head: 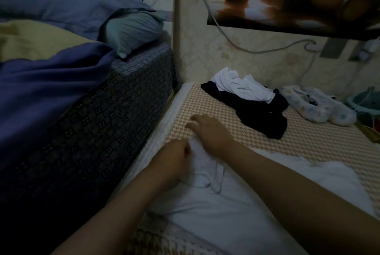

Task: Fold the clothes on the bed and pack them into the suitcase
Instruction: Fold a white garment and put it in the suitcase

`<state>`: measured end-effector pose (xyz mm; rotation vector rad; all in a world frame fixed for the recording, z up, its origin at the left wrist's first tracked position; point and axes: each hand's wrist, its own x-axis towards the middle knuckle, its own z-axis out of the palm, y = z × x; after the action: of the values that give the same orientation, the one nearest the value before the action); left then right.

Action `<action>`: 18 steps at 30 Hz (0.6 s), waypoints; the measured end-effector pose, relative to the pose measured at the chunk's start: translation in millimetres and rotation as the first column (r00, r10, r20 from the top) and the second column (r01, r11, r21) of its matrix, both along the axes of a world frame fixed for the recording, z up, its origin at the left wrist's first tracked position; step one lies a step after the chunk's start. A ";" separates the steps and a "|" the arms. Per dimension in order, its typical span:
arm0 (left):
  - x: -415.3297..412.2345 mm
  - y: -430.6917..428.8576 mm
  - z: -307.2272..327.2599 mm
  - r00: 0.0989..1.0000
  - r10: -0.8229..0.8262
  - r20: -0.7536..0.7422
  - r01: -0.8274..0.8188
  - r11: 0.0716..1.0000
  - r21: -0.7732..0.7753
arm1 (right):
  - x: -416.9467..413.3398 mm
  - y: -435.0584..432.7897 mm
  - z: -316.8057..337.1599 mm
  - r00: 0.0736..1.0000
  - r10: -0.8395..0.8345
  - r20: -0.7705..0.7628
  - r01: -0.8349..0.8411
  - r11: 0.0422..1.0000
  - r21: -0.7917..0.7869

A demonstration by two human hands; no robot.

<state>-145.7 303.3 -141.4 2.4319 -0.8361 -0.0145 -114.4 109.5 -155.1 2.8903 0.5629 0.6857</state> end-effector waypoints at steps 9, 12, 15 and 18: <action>10.2 13.1 -5.9 0.978 0.128 -0.162 -0.063 0.932 0.356 | -10.6 6.9 15.4 0.980 -0.103 -0.168 0.007 0.869 -0.494; 6.0 3.1 16.0 0.966 0.051 -0.255 0.075 0.884 0.461 | -29.9 -23.3 25.9 0.997 -0.004 -0.080 -0.023 0.941 -0.338; -13.0 -18.0 43.6 0.951 -0.084 -0.297 0.182 0.930 0.318 | -59.2 -55.7 43.2 0.999 0.003 -0.039 -0.008 0.989 -0.148; -46.6 -50.5 68.8 0.900 -0.245 -0.360 0.322 0.931 0.170 | -88.4 -94.9 46.4 0.997 -0.076 0.011 0.075 0.994 0.082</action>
<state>-192.3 252.8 -72.6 2.3877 -1.0692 -0.6502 -202.8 14.6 -108.7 2.9616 0.4313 0.7342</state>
